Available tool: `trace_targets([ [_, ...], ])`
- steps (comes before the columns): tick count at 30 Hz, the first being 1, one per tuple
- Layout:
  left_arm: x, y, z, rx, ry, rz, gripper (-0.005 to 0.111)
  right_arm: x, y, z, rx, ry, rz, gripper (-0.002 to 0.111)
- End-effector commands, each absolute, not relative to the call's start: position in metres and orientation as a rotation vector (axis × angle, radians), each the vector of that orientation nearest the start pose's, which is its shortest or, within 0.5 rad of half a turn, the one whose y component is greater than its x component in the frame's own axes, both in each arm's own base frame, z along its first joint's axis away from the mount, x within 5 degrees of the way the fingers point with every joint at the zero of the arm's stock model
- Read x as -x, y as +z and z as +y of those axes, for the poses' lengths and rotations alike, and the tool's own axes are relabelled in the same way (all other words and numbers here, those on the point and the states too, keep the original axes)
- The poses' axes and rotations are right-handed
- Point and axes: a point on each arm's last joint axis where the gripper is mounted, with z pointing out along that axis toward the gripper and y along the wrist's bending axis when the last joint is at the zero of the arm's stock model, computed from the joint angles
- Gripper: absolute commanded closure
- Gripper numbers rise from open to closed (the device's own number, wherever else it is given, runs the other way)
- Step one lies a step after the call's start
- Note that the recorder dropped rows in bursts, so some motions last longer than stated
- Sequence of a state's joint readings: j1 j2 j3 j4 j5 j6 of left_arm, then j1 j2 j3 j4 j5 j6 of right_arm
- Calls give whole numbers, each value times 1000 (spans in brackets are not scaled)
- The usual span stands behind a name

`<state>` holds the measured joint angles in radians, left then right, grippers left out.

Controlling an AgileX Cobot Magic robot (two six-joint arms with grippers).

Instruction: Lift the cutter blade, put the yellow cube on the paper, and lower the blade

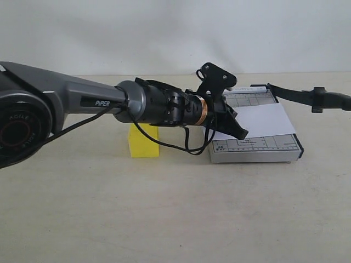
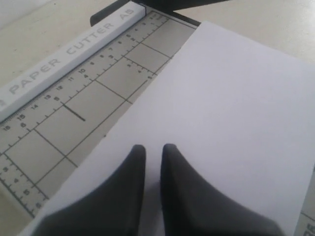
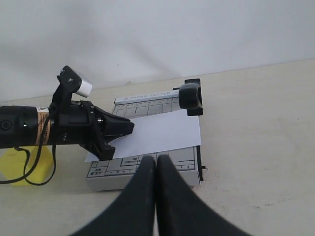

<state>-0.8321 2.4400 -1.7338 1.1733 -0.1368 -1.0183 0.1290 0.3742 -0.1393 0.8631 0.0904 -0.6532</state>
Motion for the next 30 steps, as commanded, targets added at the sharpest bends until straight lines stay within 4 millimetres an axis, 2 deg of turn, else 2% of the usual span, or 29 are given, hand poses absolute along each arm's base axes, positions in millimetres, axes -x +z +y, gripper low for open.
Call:
trace_targets([
  [1, -347, 87, -410, -1119, -533, 1885, 93, -90, 229, 18, -10, 295, 1780, 109],
  [9, -345, 81, -429, -1126, -562, 1848, 93, -90, 229, 18, -10, 295, 1780, 109],
  [16, -351, 81, -436, -1092, -576, 1838, 93, -90, 229, 18, -10, 295, 1780, 109],
  [20, -356, 88, -434, -1066, -518, 1845, 93, -90, 229, 18, -10, 295, 1780, 109],
  [24, -357, 113, -434, -1038, -531, 1813, 93, -90, 229, 18, -10, 295, 1780, 109],
  [27, -358, 137, -433, -1009, -524, 1786, 83, -90, 229, 18, -10, 295, 1780, 109],
  [30, -358, 151, -433, -974, -545, 1780, 58, -90, 229, 18, -10, 295, 1780, 109],
])
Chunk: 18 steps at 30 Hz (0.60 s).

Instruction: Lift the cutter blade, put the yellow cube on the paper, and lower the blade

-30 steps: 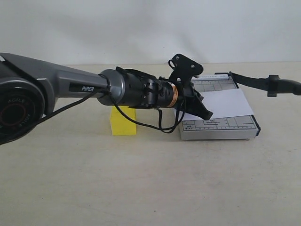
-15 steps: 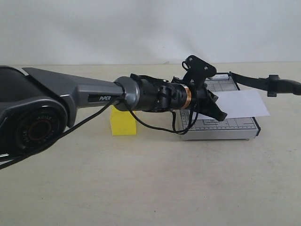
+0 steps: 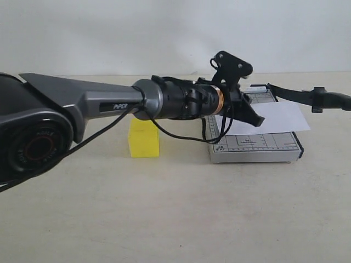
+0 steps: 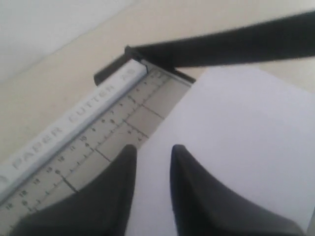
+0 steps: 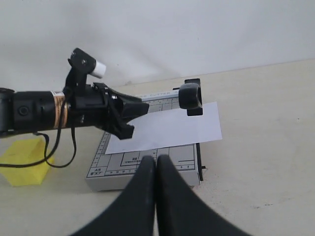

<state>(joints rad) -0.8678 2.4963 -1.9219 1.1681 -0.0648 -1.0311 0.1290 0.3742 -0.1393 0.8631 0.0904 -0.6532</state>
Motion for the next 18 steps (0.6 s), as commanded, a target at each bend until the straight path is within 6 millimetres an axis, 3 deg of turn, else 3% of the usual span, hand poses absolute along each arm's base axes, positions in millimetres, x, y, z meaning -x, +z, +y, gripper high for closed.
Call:
trace_targets([
  [1, -357, 157, -432, -956, -558, 1778, 49, -90, 229, 18, -10, 295, 1780, 109],
  [3, -356, 167, -433, -922, -579, 1781, 40, -90, 229, 18, -10, 295, 1780, 109],
  [5, -355, 181, -429, -860, -520, 1808, 39, -90, 229, 18, -10, 295, 1780, 109],
  [8, -358, 203, -408, -665, -250, 1942, 41, -90, 229, 18, -10, 295, 1780, 109],
  [11, -356, 206, -384, -658, -82, 2093, 41, -90, 229, 18, -10, 295, 1780, 109],
  [15, -352, 212, -357, -615, -186, 2281, 43, -90, 229, 18, -10, 295, 1780, 109],
  [18, -351, 232, -337, -560, -135, 2293, 43, -90, 229, 18, -10, 295, 1780, 109],
])
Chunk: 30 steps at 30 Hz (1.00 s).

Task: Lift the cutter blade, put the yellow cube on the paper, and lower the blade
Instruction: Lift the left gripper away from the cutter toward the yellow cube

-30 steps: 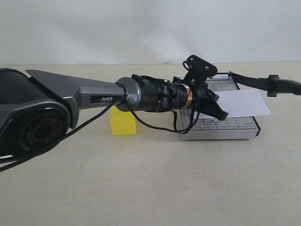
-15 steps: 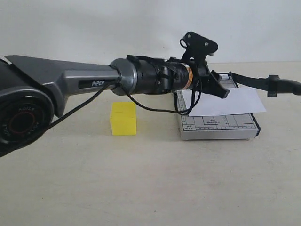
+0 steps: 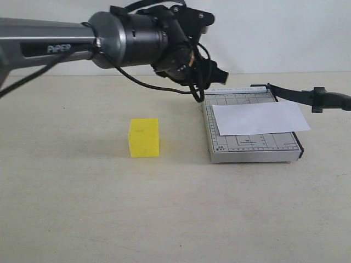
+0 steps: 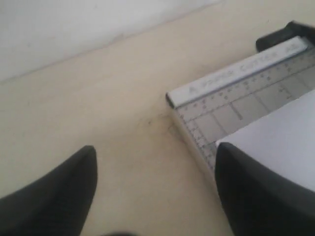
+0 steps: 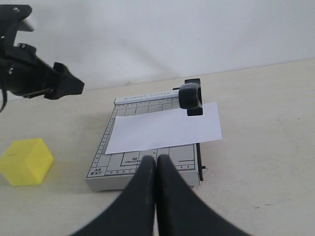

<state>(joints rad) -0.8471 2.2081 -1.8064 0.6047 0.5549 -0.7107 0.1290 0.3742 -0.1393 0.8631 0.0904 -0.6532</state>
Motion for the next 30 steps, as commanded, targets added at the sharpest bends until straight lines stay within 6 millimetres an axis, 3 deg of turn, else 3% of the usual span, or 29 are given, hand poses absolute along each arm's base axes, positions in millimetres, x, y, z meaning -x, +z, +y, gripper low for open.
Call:
trace_targets([
  [1, -351, 238, -331, -554, -95, 2294, 43, -90, 229, 18, -10, 295, 1780, 109],
  [5, -348, 264, -308, -524, 56, 2313, 43, -90, 229, 18, -10, 295, 1780, 109],
  [11, -329, 286, -290, -538, 61, 2318, 43, -90, 229, 18, -10, 295, 1780, 109],
  [16, -310, 268, -258, -500, 79, 2440, 43, -90, 229, 18, -9, 296, 1781, 109],
  [20, -295, 246, -233, -339, -107, 2598, 40, -90, 229, 18, -9, 296, 1781, 109],
  [23, -293, 242, -222, -204, -245, 2636, 38, -90, 229, 18, -9, 296, 1781, 109],
  [30, -291, 243, -214, 5, -271, 2696, 38, -90, 229, 18, -9, 296, 1781, 109],
])
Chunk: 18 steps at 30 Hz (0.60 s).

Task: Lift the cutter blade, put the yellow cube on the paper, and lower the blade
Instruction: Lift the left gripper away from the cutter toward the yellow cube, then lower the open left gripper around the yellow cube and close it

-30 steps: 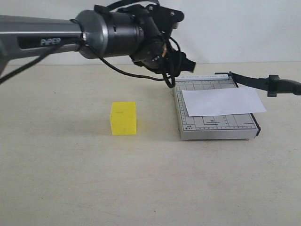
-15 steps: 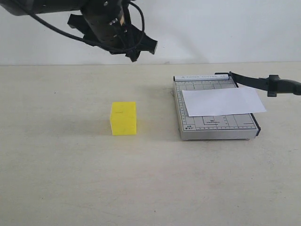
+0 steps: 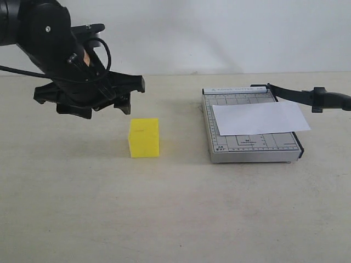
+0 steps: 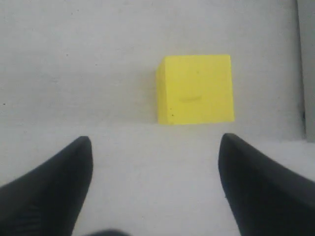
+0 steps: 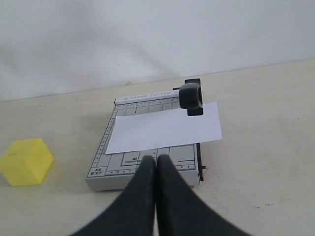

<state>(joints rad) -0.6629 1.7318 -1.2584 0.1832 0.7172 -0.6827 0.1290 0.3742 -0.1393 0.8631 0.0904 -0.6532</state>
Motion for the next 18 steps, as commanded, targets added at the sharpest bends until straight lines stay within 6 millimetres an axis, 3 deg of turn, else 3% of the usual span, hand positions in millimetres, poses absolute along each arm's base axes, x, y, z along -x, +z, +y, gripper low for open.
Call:
trace_targets([
  [1, -291, 243, -214, 15, -279, 2701, 38, -90, 229, 18, -9, 296, 1781, 109],
  [7, -289, 242, -215, 18, -295, 2718, 38, -90, 229, 18, -9, 296, 1781, 109],
  [13, -290, 243, -218, -11, -342, 2707, 9, -90, 229, 18, -9, 296, 1781, 109],
  [18, -299, 240, -228, -81, -312, 2734, 10, -90, 229, 18, -12, 299, 1782, 109],
])
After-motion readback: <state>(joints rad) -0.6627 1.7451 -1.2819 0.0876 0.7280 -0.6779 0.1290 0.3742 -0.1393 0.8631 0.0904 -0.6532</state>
